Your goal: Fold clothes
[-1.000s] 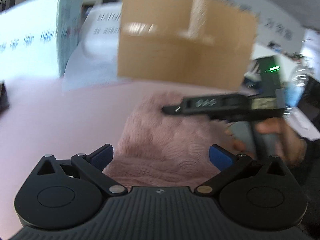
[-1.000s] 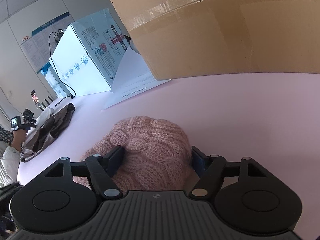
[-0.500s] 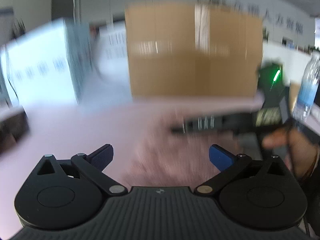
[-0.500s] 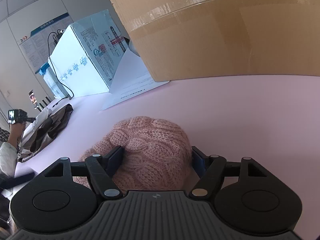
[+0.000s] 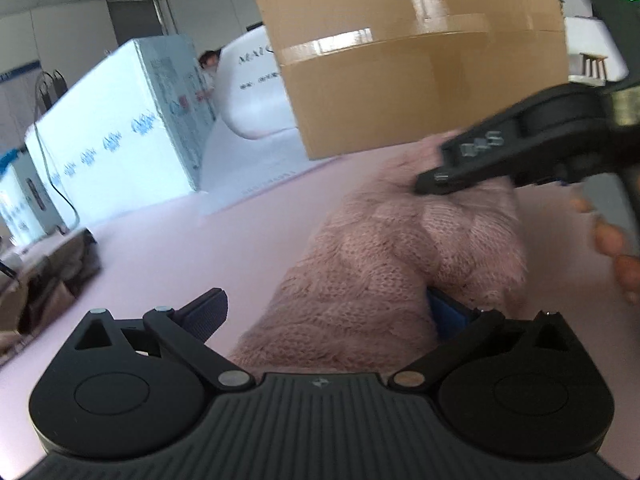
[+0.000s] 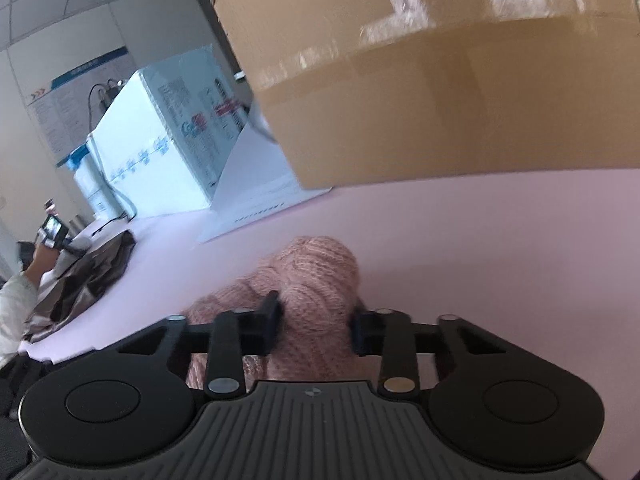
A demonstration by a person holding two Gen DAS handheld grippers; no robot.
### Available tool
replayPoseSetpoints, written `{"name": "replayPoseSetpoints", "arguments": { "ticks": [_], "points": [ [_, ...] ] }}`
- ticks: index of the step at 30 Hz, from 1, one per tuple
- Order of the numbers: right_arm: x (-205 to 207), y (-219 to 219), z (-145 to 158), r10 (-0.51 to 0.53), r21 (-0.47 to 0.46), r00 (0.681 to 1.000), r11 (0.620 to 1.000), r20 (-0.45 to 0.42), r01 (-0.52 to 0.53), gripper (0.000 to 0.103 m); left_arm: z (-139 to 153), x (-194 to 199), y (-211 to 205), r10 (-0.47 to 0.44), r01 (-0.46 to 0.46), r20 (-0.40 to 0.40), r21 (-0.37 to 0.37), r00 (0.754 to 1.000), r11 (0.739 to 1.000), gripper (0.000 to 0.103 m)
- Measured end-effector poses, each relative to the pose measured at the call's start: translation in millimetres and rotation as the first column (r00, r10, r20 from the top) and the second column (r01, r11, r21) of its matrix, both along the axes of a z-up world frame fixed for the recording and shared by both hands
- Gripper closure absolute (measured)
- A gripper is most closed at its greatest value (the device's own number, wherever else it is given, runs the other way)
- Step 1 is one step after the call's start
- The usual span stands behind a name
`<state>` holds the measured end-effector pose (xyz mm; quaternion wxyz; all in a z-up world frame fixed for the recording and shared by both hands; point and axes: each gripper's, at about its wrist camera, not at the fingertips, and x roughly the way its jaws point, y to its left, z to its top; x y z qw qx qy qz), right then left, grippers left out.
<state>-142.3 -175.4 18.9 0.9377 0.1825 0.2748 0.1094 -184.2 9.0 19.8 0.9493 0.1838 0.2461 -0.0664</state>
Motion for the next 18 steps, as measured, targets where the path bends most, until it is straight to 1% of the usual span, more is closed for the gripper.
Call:
{"name": "replayPoseSetpoints", "arguments": {
  "ticks": [2,3,5,6,7,9,11,13,15,17,18],
  "points": [
    [-5.1,-1.7,0.1,-0.034,0.024,0.999,0.999,-0.006,0.034,0.084,-2.5,10.8,2.8,0.002,-0.003,0.035,0.036,0.999,0.999,0.0],
    [-6.8,-1.8,-0.1,-0.042,0.026,0.999,0.999,-0.006,0.042,0.085,-2.3,17.2,5.7,-0.017,0.014,0.044,0.048,0.999,0.999,0.0],
    [-12.2,-1.4,-0.1,-0.061,0.022,0.998,0.998,-0.001,0.061,0.089,-0.7,26.4,10.6,-0.069,0.065,0.054,0.06,0.996,0.996,0.0],
    [-17.0,-0.3,0.1,-0.08,0.013,0.997,0.997,0.006,0.08,0.09,-1.4,32.2,13.1,-0.111,0.105,0.076,0.079,0.991,0.991,0.0],
    [-20.7,0.4,0.4,-0.1,0.008,0.995,0.995,0.013,0.1,0.091,-3.0,39.4,15.8,-0.167,0.155,0.11,0.109,0.98,0.982,0.0],
    [-29.8,1.3,0.9,-0.146,0.007,0.989,0.989,0.023,0.146,0.092,-4.0,52.6,24.2,-0.3,0.277,0.152,0.156,0.942,0.948,0.0],
    [-37.1,1.3,0.9,-0.173,0.011,0.985,0.985,0.021,0.173,0.092,-3.0,63.4,32.9,-0.375,0.353,0.153,0.152,0.914,0.923,0.0],
    [-47.0,1.6,-0.4,-0.196,0.012,0.98,0.981,0.016,0.196,0.092,0.7,74.8,47.8,-0.464,0.452,0.131,0.112,0.876,0.885,0.0],
    [-56.0,1.9,-2.6,-0.208,0.01,0.978,0.978,0.008,0.207,0.092,2.4,82.2,66.5,-0.545,0.542,0.122,0.055,0.83,0.839,0.0],
    [-64.6,7.4,-3.9,-0.197,-0.019,0.98,0.98,0.021,0.197,0.092,1.5,85.3,84.3,-0.582,0.586,0.123,0.002,0.804,0.81,0.0],
    [-67.2,10.5,-4.0,-0.189,-0.037,0.982,0.981,0.03,0.19,0.092,2.1,85.2,89.9,-0.595,0.601,0.124,-0.008,0.794,0.799,0.0]
  ]
}}
